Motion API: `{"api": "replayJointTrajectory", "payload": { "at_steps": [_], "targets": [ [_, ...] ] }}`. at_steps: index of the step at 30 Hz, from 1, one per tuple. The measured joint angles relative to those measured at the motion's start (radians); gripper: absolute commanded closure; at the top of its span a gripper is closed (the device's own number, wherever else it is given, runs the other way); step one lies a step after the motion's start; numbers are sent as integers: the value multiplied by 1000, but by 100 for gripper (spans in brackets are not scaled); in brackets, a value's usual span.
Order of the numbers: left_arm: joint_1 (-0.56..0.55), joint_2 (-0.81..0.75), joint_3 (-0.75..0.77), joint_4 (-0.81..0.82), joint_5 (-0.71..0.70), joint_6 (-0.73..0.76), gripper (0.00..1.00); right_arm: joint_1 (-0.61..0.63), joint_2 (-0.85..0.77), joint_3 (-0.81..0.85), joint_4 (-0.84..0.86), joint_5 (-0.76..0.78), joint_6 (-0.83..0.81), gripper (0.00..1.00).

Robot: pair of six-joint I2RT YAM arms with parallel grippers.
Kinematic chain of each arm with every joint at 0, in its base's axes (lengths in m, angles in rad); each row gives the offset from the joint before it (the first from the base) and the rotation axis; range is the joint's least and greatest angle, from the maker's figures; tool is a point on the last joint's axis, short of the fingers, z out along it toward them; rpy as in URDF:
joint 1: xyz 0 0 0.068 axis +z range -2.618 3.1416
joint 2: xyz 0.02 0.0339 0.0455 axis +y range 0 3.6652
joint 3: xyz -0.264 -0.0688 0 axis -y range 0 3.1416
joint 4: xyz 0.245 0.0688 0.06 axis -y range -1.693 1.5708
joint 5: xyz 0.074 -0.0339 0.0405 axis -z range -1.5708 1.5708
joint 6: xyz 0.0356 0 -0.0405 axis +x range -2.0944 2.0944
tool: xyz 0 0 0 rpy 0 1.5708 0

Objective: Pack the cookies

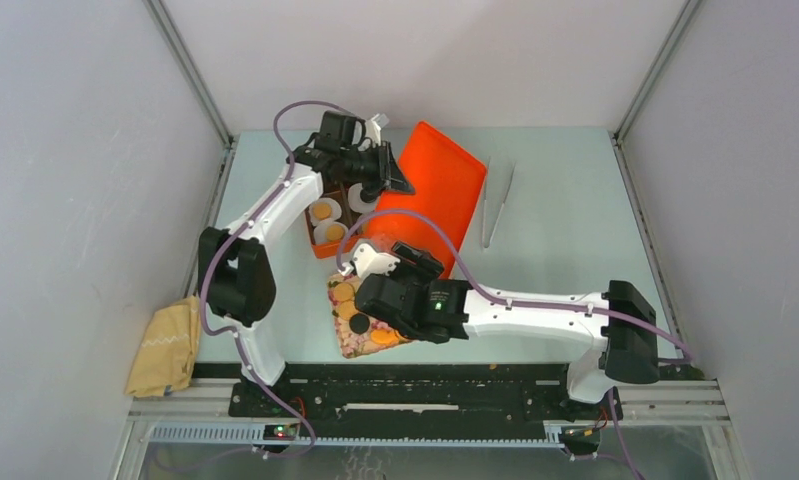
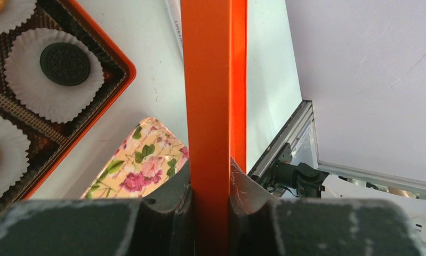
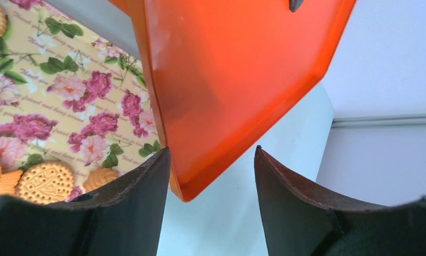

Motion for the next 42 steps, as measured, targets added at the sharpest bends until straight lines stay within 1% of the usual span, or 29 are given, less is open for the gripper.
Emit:
{"api": "replayJointTrajectory", "payload": {
  "at_steps": [7,10,13,17,22,26,28,32,33,35,38,40,41,42],
  "targets": [
    [6,33,44,-106,-24,20,100,19,26,-21,89,83,-21,35],
    [13,57,67,-141,-26,30,100,50,42,-21,138,141,-64,35],
    [29,91,102,-163,-22,31,100,107,42,-13,142,152,-68,35],
    [59,139,158,-184,-21,28,100,132,67,16,140,153,-58,36],
    [78,154,222,-232,-24,29,100,90,130,19,140,138,-33,37],
    [76,135,220,-249,-25,28,100,18,179,19,153,134,-29,39],
    [75,106,188,-243,-28,28,100,-19,195,19,164,134,-30,40],
    [75,25,102,-241,-29,26,100,-74,202,18,210,137,-42,49],
    [75,8,86,-235,-32,18,100,-79,203,17,224,136,-48,56],
    [76,-18,63,-215,-31,8,100,-88,211,15,255,138,-62,77],
    [77,-41,38,-207,-71,-19,100,-80,234,-5,308,198,-100,99],
    [82,-41,29,-207,-81,-26,97,-80,241,-18,343,212,-119,100],
    [84,-40,27,-211,-88,-26,93,-81,244,-23,355,219,-125,100],
    [85,-39,27,-211,-90,-26,87,-81,246,-26,370,230,-130,100]
  ]
}}
